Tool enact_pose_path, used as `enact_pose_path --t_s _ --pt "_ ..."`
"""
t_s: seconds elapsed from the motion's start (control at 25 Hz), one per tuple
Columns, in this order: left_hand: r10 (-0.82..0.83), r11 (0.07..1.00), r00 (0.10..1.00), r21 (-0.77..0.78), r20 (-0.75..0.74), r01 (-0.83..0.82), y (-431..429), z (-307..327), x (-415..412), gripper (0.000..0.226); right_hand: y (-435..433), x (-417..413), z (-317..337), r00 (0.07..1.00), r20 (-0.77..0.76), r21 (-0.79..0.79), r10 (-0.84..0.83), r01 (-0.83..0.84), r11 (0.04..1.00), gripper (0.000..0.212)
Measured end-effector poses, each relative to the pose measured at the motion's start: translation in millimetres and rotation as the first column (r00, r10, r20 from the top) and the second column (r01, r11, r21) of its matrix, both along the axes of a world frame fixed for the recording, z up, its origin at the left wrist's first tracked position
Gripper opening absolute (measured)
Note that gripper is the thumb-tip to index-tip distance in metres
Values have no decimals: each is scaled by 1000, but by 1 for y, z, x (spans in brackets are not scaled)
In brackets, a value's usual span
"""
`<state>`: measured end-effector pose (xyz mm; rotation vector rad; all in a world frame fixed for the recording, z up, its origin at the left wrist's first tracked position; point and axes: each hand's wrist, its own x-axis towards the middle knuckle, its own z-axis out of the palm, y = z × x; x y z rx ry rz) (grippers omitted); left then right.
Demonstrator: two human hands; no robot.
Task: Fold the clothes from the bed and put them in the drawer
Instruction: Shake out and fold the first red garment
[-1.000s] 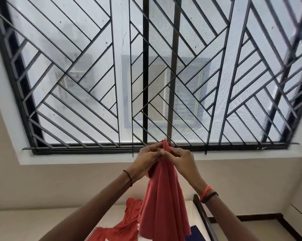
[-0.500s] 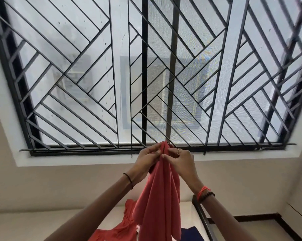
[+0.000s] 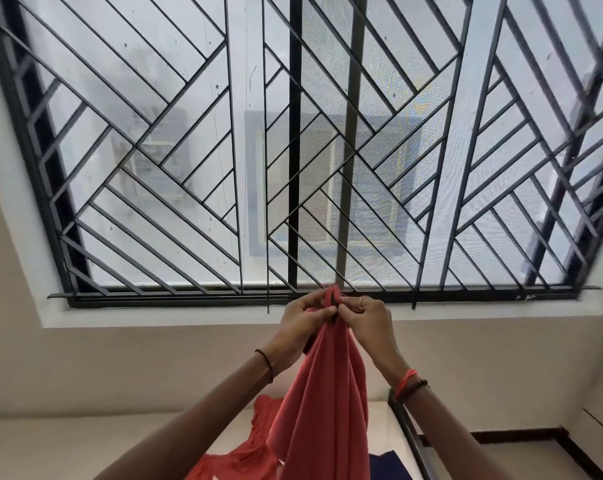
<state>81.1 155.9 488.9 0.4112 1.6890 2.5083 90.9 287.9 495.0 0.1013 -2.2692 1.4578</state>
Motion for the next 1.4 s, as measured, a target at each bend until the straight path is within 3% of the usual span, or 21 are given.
enact_pose_path --t_s 0.16,0.32,0.6,0.8,1.04,1.4 --pt "30 999 999 12 41 -31 1 -6 -1 30 3 -4 -2 997 70 -19 26 -25 1000 21" --pt "18 999 999 35 28 -19 -1 -4 -2 28 7 -4 0 982 104 -429 158 -99 898 28" --pt "-61 998 997 11 -57 62 -5 -4 -5 35 10 -2 3 971 113 -605 213 -103 789 24" --pt "-103 995 993 6 -54 103 -7 -7 -6 36 10 -5 1 967 122 -596 224 -109 796 25" --pt "-117 993 990 -16 -83 116 -9 -7 -7 36 15 -6 3 961 135 -447 240 -157 881 38" --pt "-86 995 993 33 -87 89 -3 -10 -9 30 19 -2 -1 952 128 -482 278 -185 856 50"
